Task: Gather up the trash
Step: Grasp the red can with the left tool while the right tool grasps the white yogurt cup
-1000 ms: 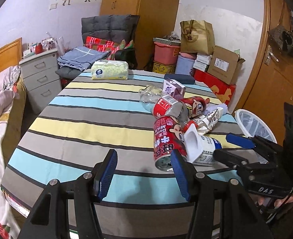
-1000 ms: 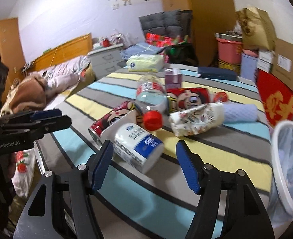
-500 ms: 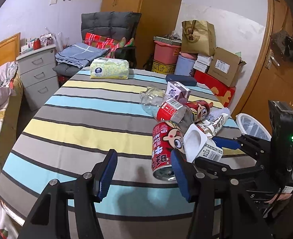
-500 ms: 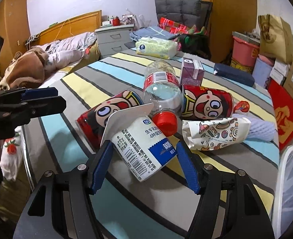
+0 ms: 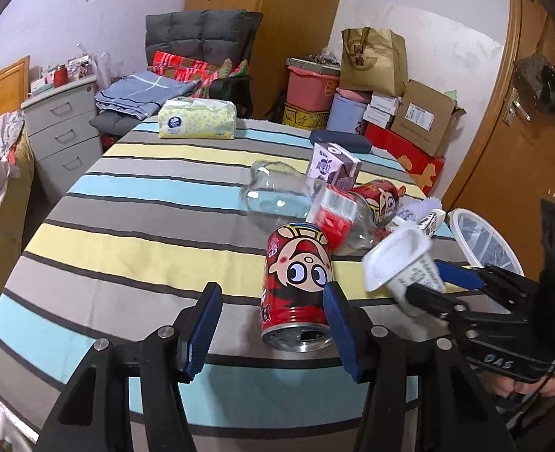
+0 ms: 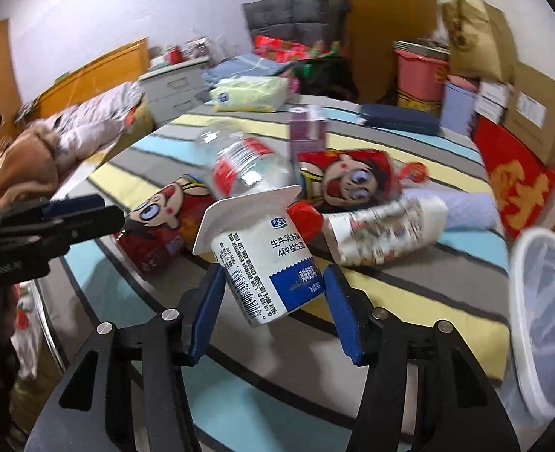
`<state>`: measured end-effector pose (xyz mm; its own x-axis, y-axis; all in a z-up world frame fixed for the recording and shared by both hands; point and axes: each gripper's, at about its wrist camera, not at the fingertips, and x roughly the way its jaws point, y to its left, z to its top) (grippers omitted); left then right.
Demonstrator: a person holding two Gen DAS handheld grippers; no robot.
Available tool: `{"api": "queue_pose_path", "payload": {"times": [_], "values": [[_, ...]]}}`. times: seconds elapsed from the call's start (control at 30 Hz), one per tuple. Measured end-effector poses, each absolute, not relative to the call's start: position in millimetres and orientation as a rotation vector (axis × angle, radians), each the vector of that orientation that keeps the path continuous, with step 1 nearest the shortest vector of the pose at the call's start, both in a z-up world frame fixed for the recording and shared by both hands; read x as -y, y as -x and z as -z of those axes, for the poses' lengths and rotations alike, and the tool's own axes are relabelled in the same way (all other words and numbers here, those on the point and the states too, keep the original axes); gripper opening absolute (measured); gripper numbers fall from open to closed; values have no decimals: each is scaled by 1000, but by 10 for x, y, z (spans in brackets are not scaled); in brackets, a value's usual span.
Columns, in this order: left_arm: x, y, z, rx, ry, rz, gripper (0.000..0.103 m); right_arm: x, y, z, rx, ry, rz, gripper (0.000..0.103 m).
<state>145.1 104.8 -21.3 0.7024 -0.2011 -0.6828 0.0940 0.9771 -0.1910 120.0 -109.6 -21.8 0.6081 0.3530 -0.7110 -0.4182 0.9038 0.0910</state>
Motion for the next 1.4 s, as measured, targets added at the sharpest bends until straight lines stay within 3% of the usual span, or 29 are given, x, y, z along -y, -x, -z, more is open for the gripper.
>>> {"api": "queue_pose_path", "payload": {"times": [0.57, 0.8, 1.4], "values": [[-869, -1720, 421, -837, 145, 215, 59, 1452, -1149, 192, -899, 46, -256, 54], [-835, -1808, 473, -859, 136, 213, 59, 1543, -1098, 184, -891, 22, -304, 65], [-844, -2003, 590, -907, 143, 221, 58, 1262, -1274, 348, -896, 113, -433, 65]]}}
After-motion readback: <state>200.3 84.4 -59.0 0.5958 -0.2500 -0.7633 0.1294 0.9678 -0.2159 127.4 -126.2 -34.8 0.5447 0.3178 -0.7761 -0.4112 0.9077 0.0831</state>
